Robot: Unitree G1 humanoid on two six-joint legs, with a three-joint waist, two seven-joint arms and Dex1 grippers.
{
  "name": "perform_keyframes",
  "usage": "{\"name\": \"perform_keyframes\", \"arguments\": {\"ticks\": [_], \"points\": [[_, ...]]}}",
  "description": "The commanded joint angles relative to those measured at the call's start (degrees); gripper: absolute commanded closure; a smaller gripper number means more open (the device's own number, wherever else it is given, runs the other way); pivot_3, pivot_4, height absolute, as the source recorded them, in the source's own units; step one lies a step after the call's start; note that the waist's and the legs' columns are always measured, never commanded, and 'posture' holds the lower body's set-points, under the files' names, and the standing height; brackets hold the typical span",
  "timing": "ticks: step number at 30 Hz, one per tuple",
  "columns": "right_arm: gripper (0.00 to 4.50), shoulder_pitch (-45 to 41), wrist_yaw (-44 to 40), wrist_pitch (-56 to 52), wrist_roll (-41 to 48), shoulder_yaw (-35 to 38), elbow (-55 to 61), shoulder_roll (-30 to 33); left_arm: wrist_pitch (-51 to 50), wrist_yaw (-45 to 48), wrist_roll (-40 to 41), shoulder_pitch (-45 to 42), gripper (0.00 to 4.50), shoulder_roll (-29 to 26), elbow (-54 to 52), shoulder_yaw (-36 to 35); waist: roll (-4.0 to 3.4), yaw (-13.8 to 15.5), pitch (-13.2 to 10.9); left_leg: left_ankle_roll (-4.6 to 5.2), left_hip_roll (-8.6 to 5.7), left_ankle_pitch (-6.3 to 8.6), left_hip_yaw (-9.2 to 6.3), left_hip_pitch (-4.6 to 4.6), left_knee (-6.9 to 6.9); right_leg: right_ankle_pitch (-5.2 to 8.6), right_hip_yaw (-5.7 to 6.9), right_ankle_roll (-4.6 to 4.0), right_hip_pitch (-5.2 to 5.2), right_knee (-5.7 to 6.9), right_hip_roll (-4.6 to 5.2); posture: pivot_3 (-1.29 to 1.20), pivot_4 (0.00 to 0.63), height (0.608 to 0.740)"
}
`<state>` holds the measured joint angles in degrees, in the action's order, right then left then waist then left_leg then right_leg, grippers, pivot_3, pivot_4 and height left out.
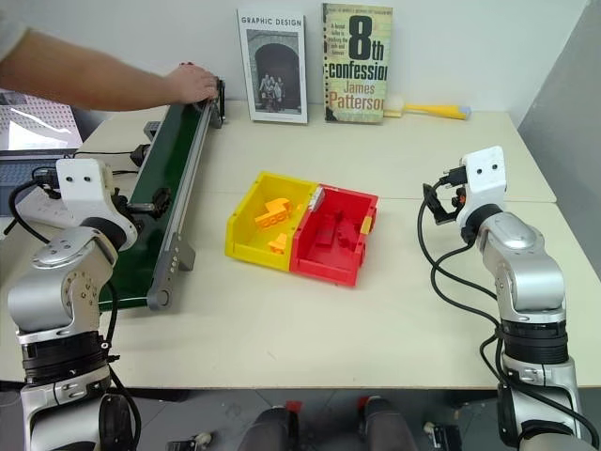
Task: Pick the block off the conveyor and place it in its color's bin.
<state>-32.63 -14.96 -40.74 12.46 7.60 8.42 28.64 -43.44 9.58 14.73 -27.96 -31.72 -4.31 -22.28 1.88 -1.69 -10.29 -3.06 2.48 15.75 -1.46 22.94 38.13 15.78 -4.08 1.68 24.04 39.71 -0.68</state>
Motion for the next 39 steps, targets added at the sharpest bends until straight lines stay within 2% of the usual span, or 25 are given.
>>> {"name": "perform_keyframes", "arguments": {"ticks": [1,19,23,28,30,35,39], "points": [[0.0,-1.3,-0.3,1.1,-0.4,0.2,0.7,-0.1,0.8,-0.1,-0.3,-0.1,0.01,-1.2,-3.1,-0.7,0.0,0.0,0.0,0.0,0.0,0.0,0.0,0.0,0.0,0.0,0.0,0.0,0.0,0.0,0.0,0.0,0.15,0.74],[0.0,-1.7,-0.4,1.8,-0.5,-0.1,0.3,-0.7,2.6,-5.1,-0.2,0.6,0.01,1.6,-6.0,-3.7,0.0,0.0,0.0,0.0,0.0,0.0,0.0,0.0,0.0,0.0,0.0,0.0,0.0,0.01,0.0,0.0,0.15,0.74],[0.0,-2.3,-2.8,2.9,0.3,-1.0,0.3,-0.2,3.2,-5.5,-0.1,0.6,0.01,1.9,-5.7,-3.5,0.0,0.0,0.0,0.0,0.0,0.0,0.01,-0.01,0.0,0.0,-0.01,0.0,0.0,0.0,0.0,0.0,0.15,0.74],[0.0,-5.6,-15.5,4.0,6.3,-2.8,1.0,1.8,4.9,-5.9,0.0,-0.7,0.01,2.8,-3.4,-3.1,0.0,0.0,0.0,0.0,-0.01,0.0,0.02,-0.01,0.0,0.0,-0.01,0.0,0.0,-0.02,0.0,0.0,0.15,0.74],[0.0,-8.2,-22.2,1.6,12.0,-2.8,2.1,2.3,6.2,-6.0,-0.5,-1.6,0.01,2.7,-1.8,-2.8,0.0,0.0,0.0,0.0,0.0,0.0,-0.01,-0.02,0.0,0.0,0.02,0.0,0.0,0.0,-0.01,0.0,0.15,0.74],[0.0,-12.5,-33.0,-3.5,20.7,-4.1,4.0,4.3,8.5,-6.4,-1.1,-3.1,0.01,2.8,1.6,-2.5,0.0,0.0,0.0,0.01,0.0,0.01,-0.05,0.0,-0.01,0.0,0.06,0.0,-0.03,-0.06,0.0,0.0,0.15,0.74],[0.0,-13.6,-36.5,-4.9,23.0,-5.8,5.3,5.5,9.7,-6.8,-1.3,-3.8,0.01,3.2,3.0,-2.1,0.0,0.0,0.0,0.01,0.0,0.01,-0.08,0.02,-0.02,0.0,0.09,0.0,-0.04,-0.11,0.01,0.0,0.15,0.74]]}}
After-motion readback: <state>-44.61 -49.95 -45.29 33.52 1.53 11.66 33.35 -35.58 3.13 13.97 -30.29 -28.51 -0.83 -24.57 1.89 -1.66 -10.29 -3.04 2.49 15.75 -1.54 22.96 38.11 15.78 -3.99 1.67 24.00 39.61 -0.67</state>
